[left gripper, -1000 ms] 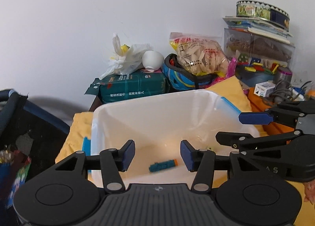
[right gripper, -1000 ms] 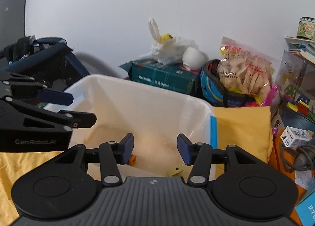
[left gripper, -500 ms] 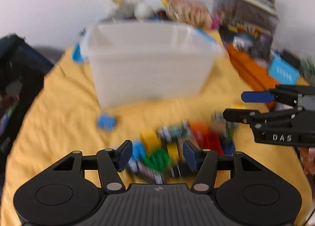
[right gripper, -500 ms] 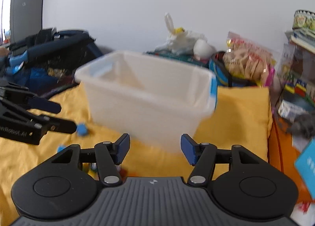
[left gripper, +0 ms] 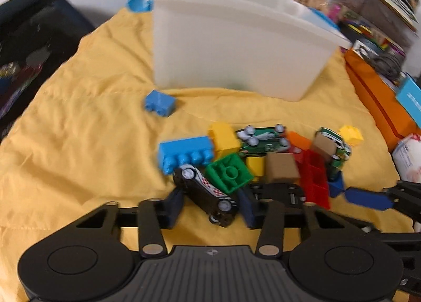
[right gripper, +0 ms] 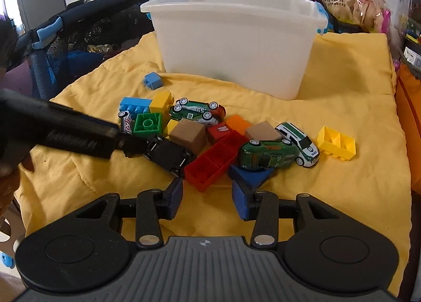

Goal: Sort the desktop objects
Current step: 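Grasp the white race car with the left gripper while the right gripper grasps the green car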

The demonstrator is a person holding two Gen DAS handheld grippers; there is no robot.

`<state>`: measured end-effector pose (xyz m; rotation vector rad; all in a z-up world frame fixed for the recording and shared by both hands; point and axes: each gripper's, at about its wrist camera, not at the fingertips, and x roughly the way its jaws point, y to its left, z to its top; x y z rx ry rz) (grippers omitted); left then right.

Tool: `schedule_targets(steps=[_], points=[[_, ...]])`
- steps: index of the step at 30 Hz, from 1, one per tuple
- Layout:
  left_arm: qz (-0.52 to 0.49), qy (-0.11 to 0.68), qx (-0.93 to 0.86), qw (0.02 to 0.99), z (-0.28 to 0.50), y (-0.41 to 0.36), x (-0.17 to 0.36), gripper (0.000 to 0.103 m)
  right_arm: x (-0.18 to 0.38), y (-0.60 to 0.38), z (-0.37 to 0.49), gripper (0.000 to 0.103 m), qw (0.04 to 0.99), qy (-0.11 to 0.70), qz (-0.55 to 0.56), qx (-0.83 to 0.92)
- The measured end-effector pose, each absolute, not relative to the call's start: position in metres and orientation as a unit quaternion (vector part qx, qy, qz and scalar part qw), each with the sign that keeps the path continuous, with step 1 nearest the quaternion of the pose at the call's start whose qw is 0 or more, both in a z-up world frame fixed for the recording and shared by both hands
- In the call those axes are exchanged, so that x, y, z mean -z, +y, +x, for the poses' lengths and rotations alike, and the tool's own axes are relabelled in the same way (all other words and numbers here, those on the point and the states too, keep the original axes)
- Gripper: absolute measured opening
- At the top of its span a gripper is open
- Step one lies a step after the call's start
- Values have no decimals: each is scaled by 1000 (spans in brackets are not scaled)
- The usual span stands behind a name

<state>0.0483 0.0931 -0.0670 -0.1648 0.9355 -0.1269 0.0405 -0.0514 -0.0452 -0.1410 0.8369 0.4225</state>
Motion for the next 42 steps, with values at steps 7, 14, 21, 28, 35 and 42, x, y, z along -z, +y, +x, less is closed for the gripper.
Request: schedule_targets(steps=[7,14,21,28,35,42], points=[[-114,449,84,882,29,121,73,22,41,-59,39,46,904,379,-92,-172],[-153,428,160,876,8,116,57,18,48,-72,60,47,907,364,-156,-139],[-166,457,210,848,-6,96,73,18,54,-94,85,61,904,401,-19,-144],[-194,467,186,842,-10,106,83,25,59,-91,97,65,905,391,-15,-168],[-82,446,149,879,-17,93,66,42,61,-88,104,67,900,390,-37,-191],[13,423,161,892,-22,69,45,47,44,-84,91,67,900,387,-80,-181]])
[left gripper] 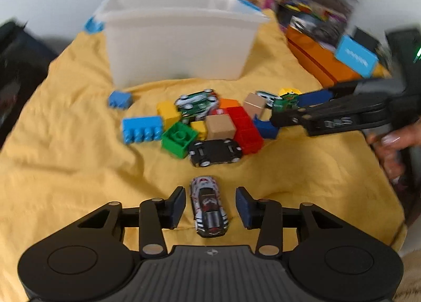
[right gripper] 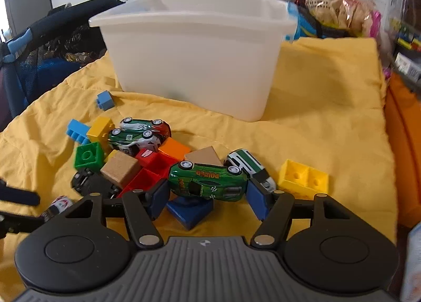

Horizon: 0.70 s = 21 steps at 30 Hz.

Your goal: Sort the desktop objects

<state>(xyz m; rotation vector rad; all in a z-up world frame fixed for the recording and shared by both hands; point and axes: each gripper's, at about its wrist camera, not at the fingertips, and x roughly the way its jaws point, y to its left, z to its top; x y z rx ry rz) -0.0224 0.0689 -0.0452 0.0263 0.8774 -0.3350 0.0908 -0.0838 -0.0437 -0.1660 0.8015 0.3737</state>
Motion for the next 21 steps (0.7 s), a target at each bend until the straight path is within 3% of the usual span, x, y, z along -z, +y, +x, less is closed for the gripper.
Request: schedule_targets(steps=[6,15,21], points=[[49,424,175,887,-24,50,48,47,15,-78,55,67,846,439,-155,-260],[46,449,134,882,-16,53,60,46,50,-50,40,68,790,471,-248,-305],[49,455,141,878,-15,51,61,46,40,-59,35,69,829,455,-182,-269]])
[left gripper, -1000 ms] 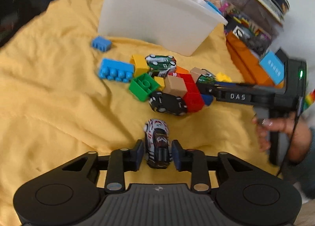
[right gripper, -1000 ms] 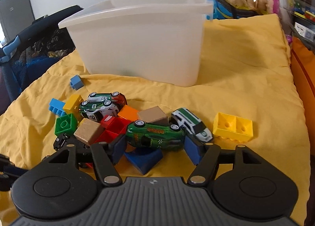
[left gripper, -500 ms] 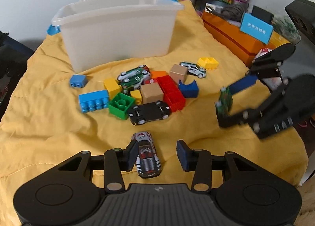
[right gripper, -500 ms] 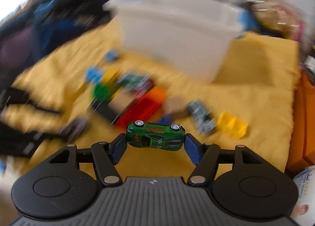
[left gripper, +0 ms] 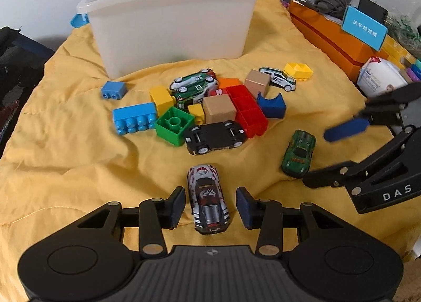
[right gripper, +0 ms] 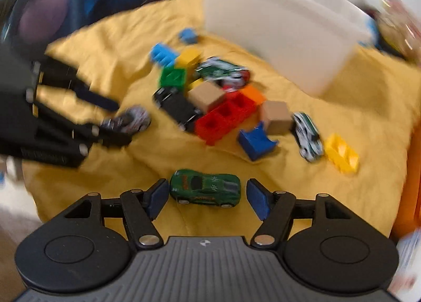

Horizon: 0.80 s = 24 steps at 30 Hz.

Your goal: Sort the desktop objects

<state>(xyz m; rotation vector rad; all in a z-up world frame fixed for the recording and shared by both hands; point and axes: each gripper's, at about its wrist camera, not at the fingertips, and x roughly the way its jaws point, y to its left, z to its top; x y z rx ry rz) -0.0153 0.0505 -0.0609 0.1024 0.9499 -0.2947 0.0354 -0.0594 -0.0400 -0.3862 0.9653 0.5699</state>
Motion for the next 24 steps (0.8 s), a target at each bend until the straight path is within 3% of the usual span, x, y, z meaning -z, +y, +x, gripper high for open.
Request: schedule_targets(steps=[9,13,16,18,24], points=[[21,472,148,869,-11,55,68,46,57,-73,55,69,814,527,-1,-242],[26,472,151,868,-12,53,68,46,57,-56,68,68,828,509,-32,-234],[26,474,150,867,-11,54,67,44,58,-38,64,48,839,483,-113,-225],[29,476,143,868,-10,54,65,36,57,-36,53,48,839,462,-170,-232],[28,485,128,865,-8,51,65,36,51,-55,39,49,842,446,-193,-234]])
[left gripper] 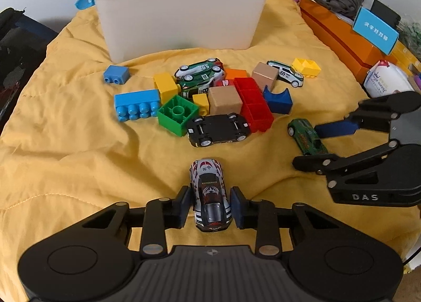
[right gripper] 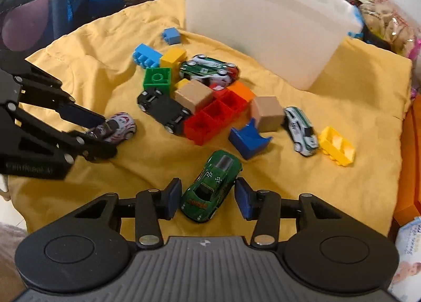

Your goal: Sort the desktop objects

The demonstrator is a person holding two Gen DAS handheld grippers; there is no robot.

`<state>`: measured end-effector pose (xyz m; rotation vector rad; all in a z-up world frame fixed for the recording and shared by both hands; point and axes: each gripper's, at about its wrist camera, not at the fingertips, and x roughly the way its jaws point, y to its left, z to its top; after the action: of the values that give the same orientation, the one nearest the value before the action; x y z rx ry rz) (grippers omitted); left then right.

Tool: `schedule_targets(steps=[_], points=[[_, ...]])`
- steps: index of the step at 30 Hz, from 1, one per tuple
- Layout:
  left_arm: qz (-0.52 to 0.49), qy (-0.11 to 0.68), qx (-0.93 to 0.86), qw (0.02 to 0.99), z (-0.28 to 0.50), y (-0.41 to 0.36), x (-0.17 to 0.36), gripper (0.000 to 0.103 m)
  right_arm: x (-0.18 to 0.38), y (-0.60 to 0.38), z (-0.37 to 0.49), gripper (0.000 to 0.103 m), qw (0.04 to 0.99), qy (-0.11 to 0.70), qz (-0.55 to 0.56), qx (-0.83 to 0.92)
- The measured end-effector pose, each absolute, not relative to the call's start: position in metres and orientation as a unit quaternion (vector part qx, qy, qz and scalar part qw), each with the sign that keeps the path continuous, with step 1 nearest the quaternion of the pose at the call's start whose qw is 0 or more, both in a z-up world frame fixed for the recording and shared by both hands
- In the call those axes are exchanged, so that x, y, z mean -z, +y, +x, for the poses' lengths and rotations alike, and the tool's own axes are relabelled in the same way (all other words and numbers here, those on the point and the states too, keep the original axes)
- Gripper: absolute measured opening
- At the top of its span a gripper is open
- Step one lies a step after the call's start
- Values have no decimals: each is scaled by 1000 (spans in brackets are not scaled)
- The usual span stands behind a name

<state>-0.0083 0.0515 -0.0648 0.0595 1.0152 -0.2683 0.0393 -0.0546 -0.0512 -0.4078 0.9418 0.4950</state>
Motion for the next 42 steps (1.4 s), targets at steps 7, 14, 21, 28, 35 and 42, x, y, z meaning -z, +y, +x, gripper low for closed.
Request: schedule_targets(steps=[7,14,21,28,35,42], points=[[34,471,147,869,-8,50,54,34,57,-64,42,42,850,464,-128,-214],[66,404,141,901,3,46,5,34,30,-68,47,33,870,433,-118,-205],[75,347,130,926,33,50,-40,34,-17,-68,55,33,900,368,-119,-204],[80,293,100,948,93,58,-79,34,-64,-67,86,33,929,287,-132,-191],[56,291,61,953,166,61,-83,34,-81,-64,149,33,946,259,-105,-166],[37,363,36,930,200,62,-48,43,-61,-54,194,34,943,287,-93,-139]])
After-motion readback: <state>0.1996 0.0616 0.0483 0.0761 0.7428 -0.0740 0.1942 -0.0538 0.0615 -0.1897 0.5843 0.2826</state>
